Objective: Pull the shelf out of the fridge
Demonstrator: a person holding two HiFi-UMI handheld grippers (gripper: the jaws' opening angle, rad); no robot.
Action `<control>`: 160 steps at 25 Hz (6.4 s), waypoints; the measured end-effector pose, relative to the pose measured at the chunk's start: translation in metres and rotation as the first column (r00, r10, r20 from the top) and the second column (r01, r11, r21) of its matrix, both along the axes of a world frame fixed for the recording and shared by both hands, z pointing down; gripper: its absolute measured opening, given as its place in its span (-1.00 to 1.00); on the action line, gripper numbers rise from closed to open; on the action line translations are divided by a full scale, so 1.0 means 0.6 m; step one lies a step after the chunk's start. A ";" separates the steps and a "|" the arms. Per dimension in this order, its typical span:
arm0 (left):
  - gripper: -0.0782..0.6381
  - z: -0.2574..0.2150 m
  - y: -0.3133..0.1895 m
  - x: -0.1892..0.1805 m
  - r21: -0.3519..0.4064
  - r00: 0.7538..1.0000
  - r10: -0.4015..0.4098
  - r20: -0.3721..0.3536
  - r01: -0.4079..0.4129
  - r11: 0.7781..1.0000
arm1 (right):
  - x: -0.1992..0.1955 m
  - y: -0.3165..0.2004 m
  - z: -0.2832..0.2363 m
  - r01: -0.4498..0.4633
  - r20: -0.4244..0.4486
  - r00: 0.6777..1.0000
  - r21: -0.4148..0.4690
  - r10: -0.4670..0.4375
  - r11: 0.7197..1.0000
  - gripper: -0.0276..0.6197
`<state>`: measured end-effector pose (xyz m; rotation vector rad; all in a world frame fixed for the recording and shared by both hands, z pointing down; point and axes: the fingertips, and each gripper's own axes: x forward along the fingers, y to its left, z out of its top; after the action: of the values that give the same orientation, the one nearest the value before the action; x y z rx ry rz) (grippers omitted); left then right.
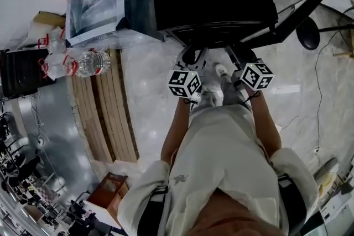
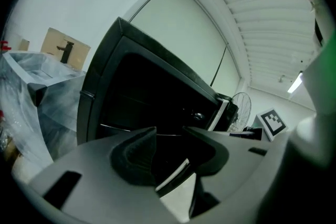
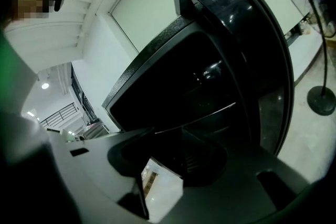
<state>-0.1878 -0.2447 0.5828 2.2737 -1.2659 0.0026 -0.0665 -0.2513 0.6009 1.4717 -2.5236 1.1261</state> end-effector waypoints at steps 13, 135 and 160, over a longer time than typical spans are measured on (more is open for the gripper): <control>-0.27 0.072 -0.047 0.017 -0.085 0.992 -0.074 -0.103 0.066 0.994 | 0.013 -0.043 0.062 -0.065 0.096 0.993 -0.060 0.071 0.996 -0.33; -0.37 0.051 0.039 0.005 -0.071 0.925 -0.084 -0.371 0.062 0.996 | 0.012 0.057 0.011 -0.219 0.219 0.955 0.079 0.198 0.972 -0.55; -0.37 0.018 0.170 0.024 -0.035 0.924 -0.161 -0.347 0.159 0.987 | 0.028 0.168 -0.016 -0.100 0.273 0.959 0.080 0.075 0.992 -0.56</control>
<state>-0.1733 -0.1426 0.5938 2.0418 -1.2491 -0.4371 -0.0496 -0.1502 0.5911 1.5642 -2.7464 1.3235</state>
